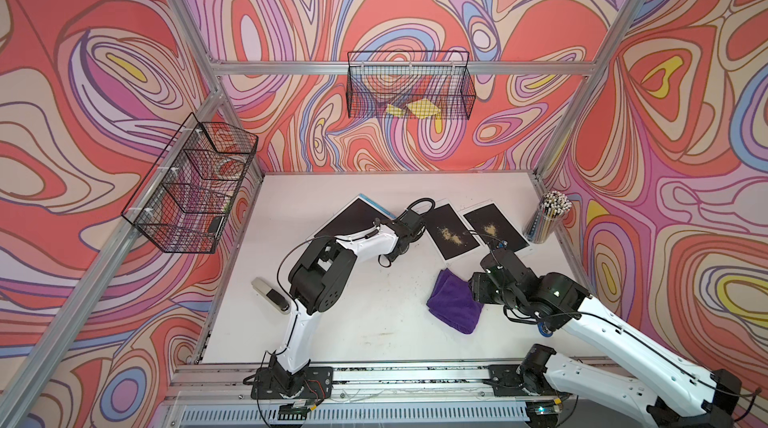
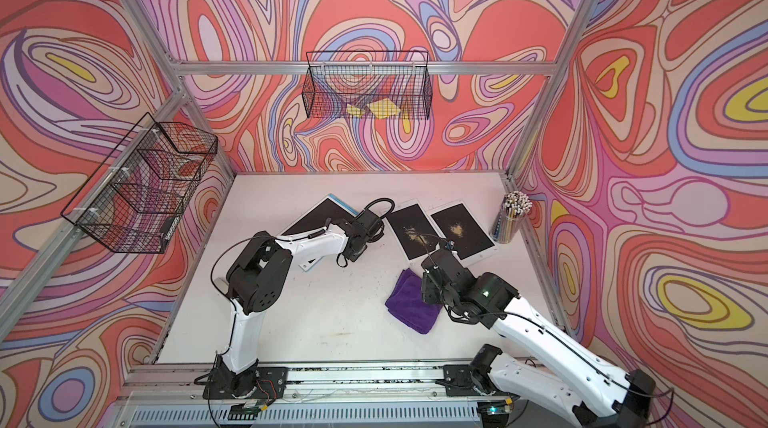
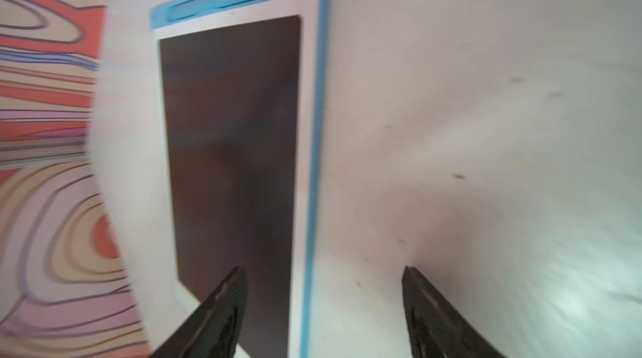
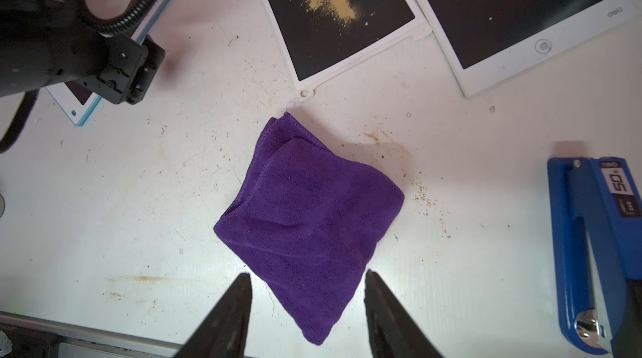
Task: Wipe the drawing tablet
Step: Place the drawing tablet at the center of the board, then move the drawing tablet to the center of the board.
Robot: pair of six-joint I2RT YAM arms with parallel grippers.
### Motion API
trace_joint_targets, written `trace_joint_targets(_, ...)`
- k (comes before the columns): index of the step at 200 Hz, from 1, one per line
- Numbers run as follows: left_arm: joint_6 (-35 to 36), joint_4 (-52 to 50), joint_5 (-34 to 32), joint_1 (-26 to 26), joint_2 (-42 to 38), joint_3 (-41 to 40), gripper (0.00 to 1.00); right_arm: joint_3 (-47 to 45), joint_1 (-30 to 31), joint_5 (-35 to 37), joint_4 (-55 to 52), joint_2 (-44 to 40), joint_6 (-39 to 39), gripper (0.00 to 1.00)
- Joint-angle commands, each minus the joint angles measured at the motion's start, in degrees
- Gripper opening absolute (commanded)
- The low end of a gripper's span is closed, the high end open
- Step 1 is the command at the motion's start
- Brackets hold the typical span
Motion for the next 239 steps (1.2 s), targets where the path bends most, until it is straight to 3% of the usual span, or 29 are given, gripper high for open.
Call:
trace_joint_targets(1, -5.76, -1.91, 21.19, 0.68, -6.28, -2.25, 0.75, 3.42, -2.26, -2.22, 2.4, 4.38, -2.28, 0.59)
trace_joint_targets(34, -13.78, 2.91, 31.3, 4.3, -11.39, -4.41, 0.72, 5.12, -14.62, -14.11, 10.76, 15.21, -7.88, 0.58)
trace_joint_targets(73, -21.58, 10.95, 38.01, 9.05, -12.56, -11.45, 0.67, 7.05, -14.98, -16.46, 12.68, 31.97, -9.59, 0.66)
trace_joint_targets(99, -23.99, 13.35, 39.86, 9.23, -12.68, -13.43, 0.63, 5.42, -14.33, -14.79, 12.86, 31.59, -7.3, 0.75)
trace_joint_targets(116, -25.29, 15.81, 40.44, 9.22, -13.81, -15.32, 0.63, 5.67, -13.46, -13.53, 10.58, 30.61, -6.96, 0.89)
trace_joint_targets(147, -27.64, 16.94, 41.15, 9.37, -14.31, -16.45, 0.63, 7.99, -13.17, -10.23, 9.01, 30.12, -5.43, 0.91)
trace_joint_targets(170, -33.32, 23.67, 46.03, 9.68, -12.55, -16.31, 0.63, 15.47, -16.44, -9.6, 10.94, 34.36, -6.03, 0.87)
trace_joint_targets(185, -38.1, 27.08, 49.82, 10.11, -9.68, -14.8, 0.63, 20.43, -21.66, -13.29, 14.92, 39.37, -6.51, 0.85)
trace_joint_targets(203, -43.65, 31.02, 53.81, 10.45, -5.57, -12.47, 0.63, 29.5, -27.3, -19.61, 17.55, 49.89, -6.85, 0.83)
trace_joint_targets(239, -47.11, 33.09, 55.21, 10.95, 1.13, -6.54, 0.61, 52.85, -30.48, -21.01, 14.59, 70.31, -6.92, 0.83)
